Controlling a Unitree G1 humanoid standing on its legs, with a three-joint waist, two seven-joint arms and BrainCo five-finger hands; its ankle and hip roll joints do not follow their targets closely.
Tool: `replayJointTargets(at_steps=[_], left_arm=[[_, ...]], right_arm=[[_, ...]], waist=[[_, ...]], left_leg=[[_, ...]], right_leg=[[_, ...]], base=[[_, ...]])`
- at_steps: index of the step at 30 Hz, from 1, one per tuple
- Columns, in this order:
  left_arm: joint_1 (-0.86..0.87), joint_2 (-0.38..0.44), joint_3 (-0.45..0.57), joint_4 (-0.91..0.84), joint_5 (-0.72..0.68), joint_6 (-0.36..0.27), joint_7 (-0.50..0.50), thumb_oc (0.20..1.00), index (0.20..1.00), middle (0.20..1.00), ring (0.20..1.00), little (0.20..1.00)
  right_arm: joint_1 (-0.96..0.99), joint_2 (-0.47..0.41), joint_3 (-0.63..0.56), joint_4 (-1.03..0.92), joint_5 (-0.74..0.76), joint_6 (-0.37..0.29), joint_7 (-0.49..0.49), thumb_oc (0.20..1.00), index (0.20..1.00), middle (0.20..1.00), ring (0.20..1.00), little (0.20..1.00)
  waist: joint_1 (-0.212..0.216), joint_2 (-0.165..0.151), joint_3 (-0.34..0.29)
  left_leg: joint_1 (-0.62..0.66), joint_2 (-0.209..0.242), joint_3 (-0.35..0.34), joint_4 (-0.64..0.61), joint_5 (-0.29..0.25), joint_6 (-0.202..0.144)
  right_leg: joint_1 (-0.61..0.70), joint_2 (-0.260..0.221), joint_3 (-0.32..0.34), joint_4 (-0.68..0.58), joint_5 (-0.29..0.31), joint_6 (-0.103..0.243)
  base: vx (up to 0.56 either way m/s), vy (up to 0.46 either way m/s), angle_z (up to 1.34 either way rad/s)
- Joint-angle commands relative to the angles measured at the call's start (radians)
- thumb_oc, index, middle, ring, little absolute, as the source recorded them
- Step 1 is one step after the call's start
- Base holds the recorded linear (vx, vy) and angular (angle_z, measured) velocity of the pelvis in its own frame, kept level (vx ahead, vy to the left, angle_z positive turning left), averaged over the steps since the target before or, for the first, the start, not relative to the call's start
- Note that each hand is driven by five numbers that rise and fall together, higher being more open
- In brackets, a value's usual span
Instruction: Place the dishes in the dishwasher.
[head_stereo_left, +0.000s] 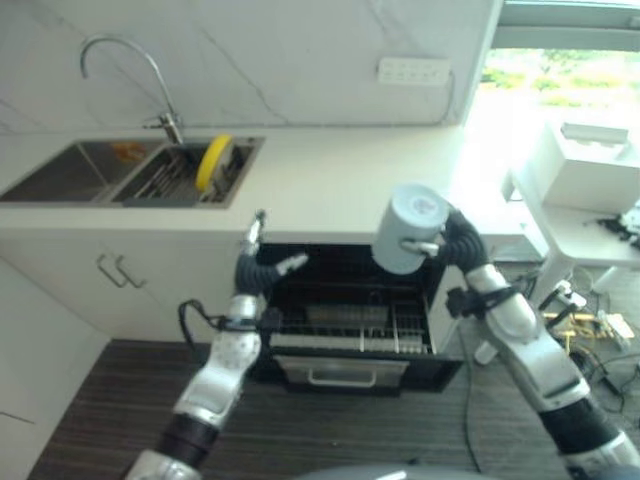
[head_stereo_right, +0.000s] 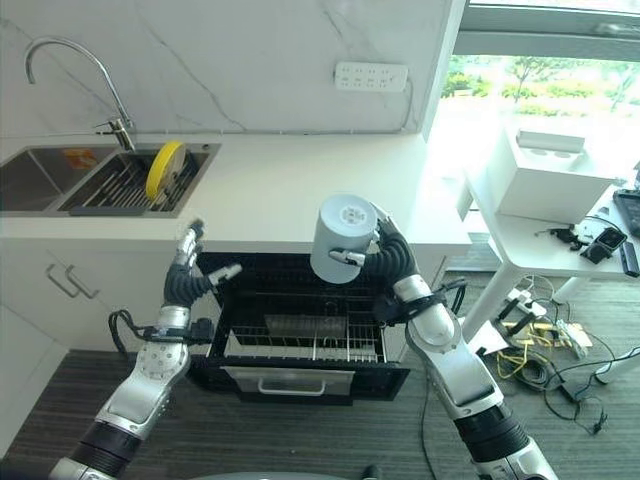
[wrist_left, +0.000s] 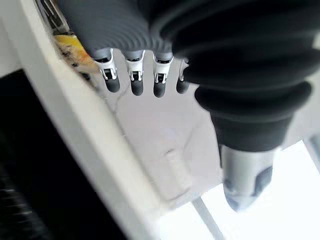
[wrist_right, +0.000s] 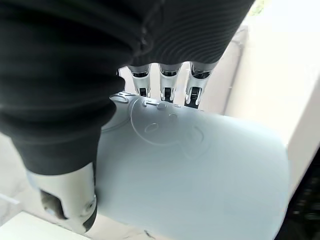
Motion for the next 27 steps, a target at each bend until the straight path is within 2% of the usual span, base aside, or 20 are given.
replayJointTargets(at_steps=[1, 2, 5, 8, 9, 11, 15, 19, 24, 27], left_arm=[[-0.034, 0.035, -0.021, 0.001, -0.018, 0.118, -0.190, 1.000, 1.000, 1.000, 1.000, 1.000], [-0.040, 0.043, -0.048, 0.024, -0.049, 0.154, -0.235, 1.000, 1.000, 1.000, 1.000, 1.000], [-0.070, 0.046, -0.090, 0.041, -0.056, 0.186, -0.267, 1.000, 1.000, 1.000, 1.000, 1.000], [-0.166, 0.089, -0.138, 0.015, -0.024, 0.249, -0.312, 1.000, 1.000, 1.000, 1.000, 1.000], [-0.176, 0.094, -0.141, 0.012, -0.027, 0.250, -0.315, 1.000, 1.000, 1.000, 1.000, 1.000], [-0.267, 0.134, -0.171, 0.014, -0.018, 0.284, -0.364, 1.000, 1.000, 1.000, 1.000, 1.000], [-0.365, 0.166, -0.216, 0.043, 0.009, 0.350, -0.436, 1.000, 1.000, 1.000, 1.000, 1.000], [-0.415, 0.196, -0.233, 0.069, 0.104, 0.359, -0.478, 1.000, 1.000, 1.000, 1.000, 1.000], [-0.477, 0.204, -0.252, 0.123, 0.239, 0.385, -0.503, 1.000, 1.000, 1.000, 1.000, 1.000], [-0.499, 0.194, -0.273, 0.167, 0.323, 0.414, -0.581, 1.000, 1.000, 1.000, 1.000, 1.000]], right_arm=[[-0.048, -0.003, -0.046, -0.062, 0.021, -0.066, 0.034, 0.200, 0.200, 0.200, 0.200, 0.200], [-0.047, -0.016, -0.044, -0.063, 0.021, -0.060, 0.041, 0.200, 0.200, 0.200, 0.200, 0.200], [-0.065, -0.032, -0.031, -0.045, 0.012, -0.073, 0.036, 0.200, 0.200, 0.200, 0.200, 0.200], [-0.158, -0.069, -0.023, 0.003, 0.014, -0.104, 0.023, 0.200, 0.200, 0.200, 0.200, 0.200], [-0.168, -0.072, -0.022, 0.006, 0.015, -0.104, 0.021, 0.200, 0.200, 0.200, 0.200, 0.200], [-0.255, -0.101, -0.010, 0.042, 0.023, -0.126, 0.008, 0.200, 0.200, 0.200, 0.200, 0.200], [-0.334, -0.114, 0.022, 0.078, 0.026, -0.119, -0.001, 0.200, 0.200, 0.200, 0.200, 0.200], [-0.359, -0.114, 0.036, 0.074, 0.021, -0.107, 0.007, 0.200, 0.200, 0.200, 0.200, 0.200], [-0.389, -0.108, 0.044, 0.079, 0.004, -0.084, 0.030, 0.200, 0.200, 0.200, 0.200, 0.200], [-0.403, -0.111, 0.039, 0.090, 0.003, -0.080, 0.048, 0.200, 0.200, 0.200, 0.200, 0.200]], waist=[[-0.011, -0.027, 0.013], [-0.023, -0.016, 0.026], [-0.038, -0.001, 0.060], [-0.057, 0.019, 0.136], [-0.059, 0.020, 0.145], [-0.073, 0.029, 0.213], [-0.091, 0.043, 0.267], [-0.100, 0.051, 0.275], [-0.106, 0.061, 0.261], [-0.108, 0.063, 0.258]], left_leg=[[-0.023, 0.023, -0.035, 0.007, -0.027, 0.011], [-0.030, 0.025, -0.031, 0.007, -0.022, 0.010], [-0.067, 0.025, -0.030, 0.007, -0.012, 0.010], [-0.171, 0.020, -0.043, 0.007, 0.016, 0.009], [-0.179, 0.019, -0.044, 0.007, 0.018, 0.008], [-0.243, 0.009, -0.052, 0.007, 0.034, 0.007], [-0.277, -0.002, -0.058, 0.007, 0.047, 0.000], [-0.271, -0.001, -0.020, 0.007, 0.044, -0.008], [-0.255, -0.004, -0.007, 0.007, 0.038, -0.014], [-0.251, -0.006, -0.003, 0.007, 0.033, -0.015]], right_leg=[[0.068, -0.019, 0.046, 0.007, -0.089, 0.047], [0.057, -0.022, 0.049, 0.007, -0.086, 0.050], [0.015, -0.025, 0.064, 0.007, -0.079, 0.050], [-0.087, -0.023, 0.096, 0.007, -0.057, 0.043], [-0.095, -0.022, 0.099, 0.007, -0.055, 0.042], [-0.156, -0.020, 0.115, 0.007, -0.040, 0.032], [-0.190, -0.025, 0.125, 0.007, -0.027, 0.032], [-0.194, -0.041, 0.102, 0.007, -0.024, 0.046], [-0.182, -0.050, 0.102, 0.007, -0.033, 0.052], [-0.179, -0.055, 0.097, 0.007, -0.036, 0.054]], base=[[0.07, 0.106, -0.02], [0.07, 0.089, -0.02], [-0.13, 0.083, -0.13], [-0.34, 0.094, -0.14], [-0.42, 0.094, -0.06], [-0.40, 0.074, 0.03], [-0.16, 0.050, -0.03], [-0.06, 0.036, -0.05], [0.01, 0.052, 0.00], [-0.01, 0.012, 0.00]])
